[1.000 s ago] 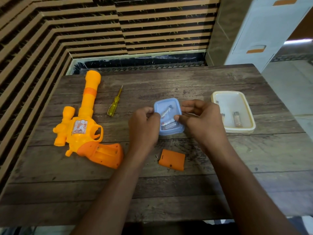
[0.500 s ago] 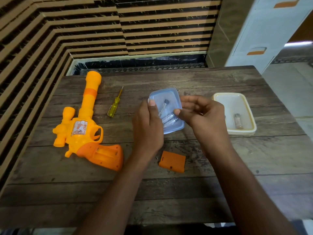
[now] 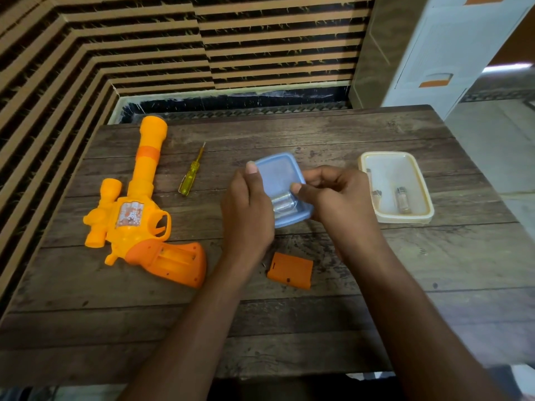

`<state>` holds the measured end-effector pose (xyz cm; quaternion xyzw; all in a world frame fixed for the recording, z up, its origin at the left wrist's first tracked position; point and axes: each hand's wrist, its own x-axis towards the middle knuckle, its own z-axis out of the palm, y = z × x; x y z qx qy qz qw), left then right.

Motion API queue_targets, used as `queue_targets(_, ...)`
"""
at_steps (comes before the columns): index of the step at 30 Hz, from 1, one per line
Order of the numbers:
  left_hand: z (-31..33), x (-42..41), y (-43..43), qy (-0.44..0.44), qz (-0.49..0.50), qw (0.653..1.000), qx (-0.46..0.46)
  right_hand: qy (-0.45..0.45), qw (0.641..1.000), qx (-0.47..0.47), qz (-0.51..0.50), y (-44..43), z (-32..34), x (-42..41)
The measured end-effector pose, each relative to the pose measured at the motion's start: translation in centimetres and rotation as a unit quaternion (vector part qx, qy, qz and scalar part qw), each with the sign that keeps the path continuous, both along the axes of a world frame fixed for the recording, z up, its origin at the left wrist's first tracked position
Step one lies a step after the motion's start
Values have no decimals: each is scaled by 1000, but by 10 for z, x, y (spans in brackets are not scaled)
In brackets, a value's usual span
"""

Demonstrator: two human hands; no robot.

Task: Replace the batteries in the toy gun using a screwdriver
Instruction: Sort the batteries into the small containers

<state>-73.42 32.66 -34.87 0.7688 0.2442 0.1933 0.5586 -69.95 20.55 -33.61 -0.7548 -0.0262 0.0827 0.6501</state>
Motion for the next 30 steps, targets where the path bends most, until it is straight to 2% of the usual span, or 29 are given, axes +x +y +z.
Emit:
queue_targets(6, 1, -5, -5, -80, -42, 989, 120, -115, 990, -83, -22, 4, 2, -8)
queue_targets(11, 6, -8, -14, -110, -85, 977, 163, -121, 986, -80, -82, 6, 8, -11)
queue_targets(18, 8, -7, -15, -104, -93, 981, 134, -118, 983, -121, -73, 5, 10, -6)
queue_targets(22, 7, -5, -9, -100, -86, 984, 123, -109, 989, -77, -71, 8, 7, -6)
queue_targets(27, -6, 0, 0, -60, -28, 997, 41, -54, 997, -56, -12, 4, 0, -4)
queue_targets(30, -7, 3, 3, -59, -3, 998, 5, -17, 998, -32, -42, 3, -2, -4)
